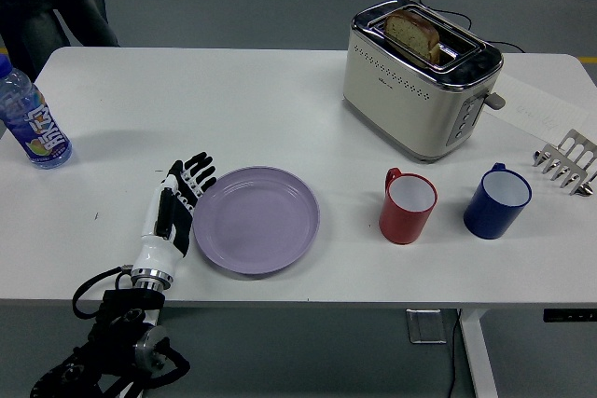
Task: Push plate across desktop
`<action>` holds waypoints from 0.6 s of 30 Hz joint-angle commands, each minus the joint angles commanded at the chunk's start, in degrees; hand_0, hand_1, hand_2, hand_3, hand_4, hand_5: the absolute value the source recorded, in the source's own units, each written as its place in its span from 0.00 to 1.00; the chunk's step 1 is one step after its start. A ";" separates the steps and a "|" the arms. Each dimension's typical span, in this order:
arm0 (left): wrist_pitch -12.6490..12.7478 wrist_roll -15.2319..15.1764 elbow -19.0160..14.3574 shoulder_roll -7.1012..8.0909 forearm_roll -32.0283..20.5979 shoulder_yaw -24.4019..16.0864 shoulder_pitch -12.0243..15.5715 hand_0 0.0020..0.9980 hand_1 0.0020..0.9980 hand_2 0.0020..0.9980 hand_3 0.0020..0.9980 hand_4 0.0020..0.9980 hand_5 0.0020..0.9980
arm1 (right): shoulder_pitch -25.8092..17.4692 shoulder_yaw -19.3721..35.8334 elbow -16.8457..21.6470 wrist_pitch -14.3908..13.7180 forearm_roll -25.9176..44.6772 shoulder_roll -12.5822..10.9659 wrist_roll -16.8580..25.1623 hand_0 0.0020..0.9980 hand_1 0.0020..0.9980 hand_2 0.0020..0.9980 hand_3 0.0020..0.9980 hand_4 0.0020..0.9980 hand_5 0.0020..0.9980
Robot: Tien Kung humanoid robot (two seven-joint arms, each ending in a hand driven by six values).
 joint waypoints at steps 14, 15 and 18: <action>0.10 -0.14 -0.97 0.00 -0.69 2.14 -0.06 0.80 0.82 0.81 0.75 0.47 1.00 | 0.04 0.21 0.06 0.00 -0.56 0.00 -0.14 0.59 0.53 0.63 0.61 0.38 0.52; 0.10 -0.14 -1.03 0.00 -0.75 2.33 -0.07 0.80 0.82 0.81 0.75 0.47 1.00 | 0.03 0.25 0.07 0.00 -0.64 0.00 -0.17 0.59 0.53 0.63 0.61 0.38 0.52; 0.14 -0.16 -1.26 0.00 -0.96 3.13 -0.13 0.80 0.82 0.81 0.75 0.47 1.00 | 0.02 0.29 0.08 -0.04 -0.65 0.00 -0.18 0.59 0.53 0.63 0.61 0.38 0.52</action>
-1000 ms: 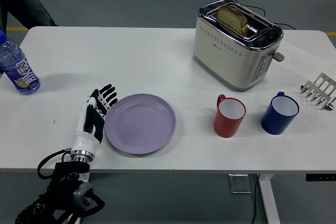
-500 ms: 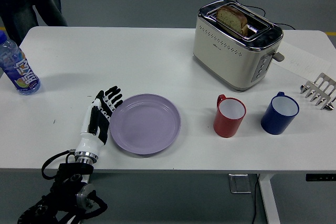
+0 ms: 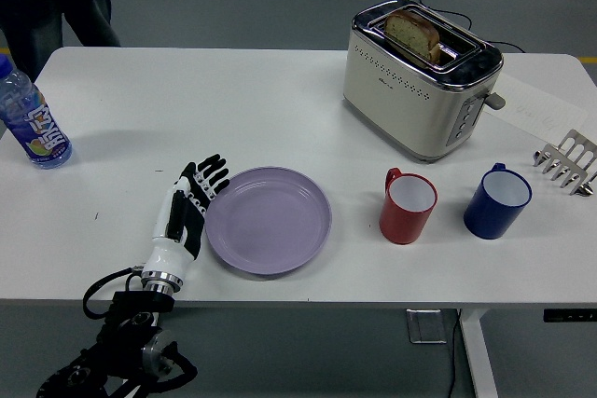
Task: Push plate across desktop
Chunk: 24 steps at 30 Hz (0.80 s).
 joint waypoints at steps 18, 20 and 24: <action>0.19 -0.20 -1.20 0.00 -1.06 4.72 -0.53 0.80 0.82 0.81 0.74 0.46 1.00 | 0.08 0.10 0.03 -0.06 -0.28 0.00 -0.06 0.59 0.53 0.63 0.61 0.38 0.52; 0.20 -0.21 -1.32 0.00 -1.13 4.95 -0.55 0.80 0.82 0.81 0.74 0.46 1.00 | 0.06 0.13 0.04 -0.08 -0.33 0.00 -0.08 0.59 0.53 0.63 0.61 0.38 0.52; 0.24 -0.24 -1.47 0.00 -1.15 5.10 -0.52 0.80 0.82 0.81 0.74 0.46 1.00 | 0.03 0.21 0.06 -0.12 -0.45 0.00 -0.14 0.59 0.53 0.63 0.61 0.38 0.52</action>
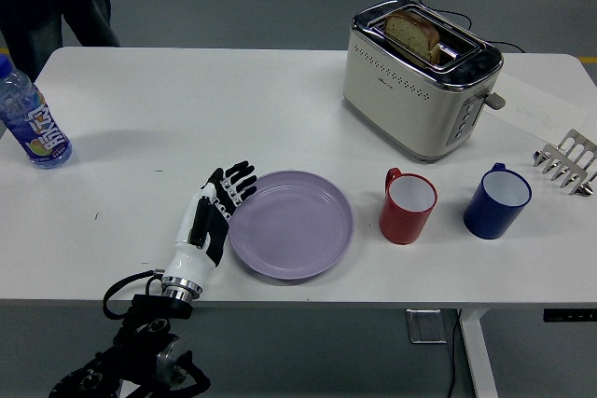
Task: Push plate across desktop
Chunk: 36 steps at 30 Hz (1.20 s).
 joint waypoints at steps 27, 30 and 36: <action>-3.21 12.23 -6.53 2.99 9.16 -13.66 0.96 0.67 0.70 0.69 0.70 0.47 1.00 | -0.56 0.00 -0.02 -0.38 0.43 0.00 0.35 0.60 0.53 0.63 0.61 0.38 0.52; -4.90 15.75 -7.50 5.14 9.80 -15.95 0.55 0.67 0.70 0.69 0.70 0.47 1.00 | -0.61 -0.11 -0.01 -0.40 0.62 0.00 0.43 0.60 0.53 0.63 0.61 0.38 0.52; -7.38 21.91 -8.35 7.71 9.53 -21.89 -0.33 0.65 0.69 0.68 0.70 0.47 1.00 | -0.65 -0.41 -0.02 -0.39 1.12 0.00 0.68 0.59 0.53 0.63 0.61 0.38 0.52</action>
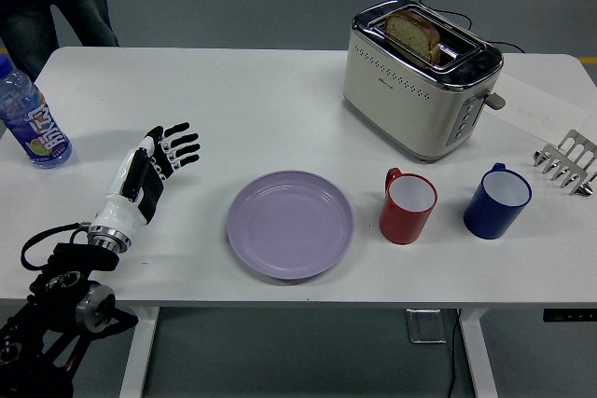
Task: Push plate across desktop
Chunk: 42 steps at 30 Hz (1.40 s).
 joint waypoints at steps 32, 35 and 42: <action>0.78 0.23 3.42 9.11 -3.71 -18.50 3.53 0.37 0.58 0.63 0.70 0.50 1.00 | 0.01 -2.13 -0.02 0.09 3.19 -0.01 0.93 0.59 0.53 0.62 0.61 0.38 0.52; 0.93 0.15 3.41 9.10 -3.77 -19.04 3.94 0.38 0.58 0.62 0.70 0.51 1.00 | 0.00 -2.30 -0.03 0.10 3.51 -0.05 1.06 0.59 0.53 0.62 0.61 0.38 0.52; 1.72 0.30 3.48 8.95 -5.34 -19.74 4.24 0.39 0.58 0.62 0.69 0.51 1.00 | 0.00 -2.39 -0.06 0.11 3.72 -0.15 1.17 0.59 0.53 0.62 0.61 0.38 0.52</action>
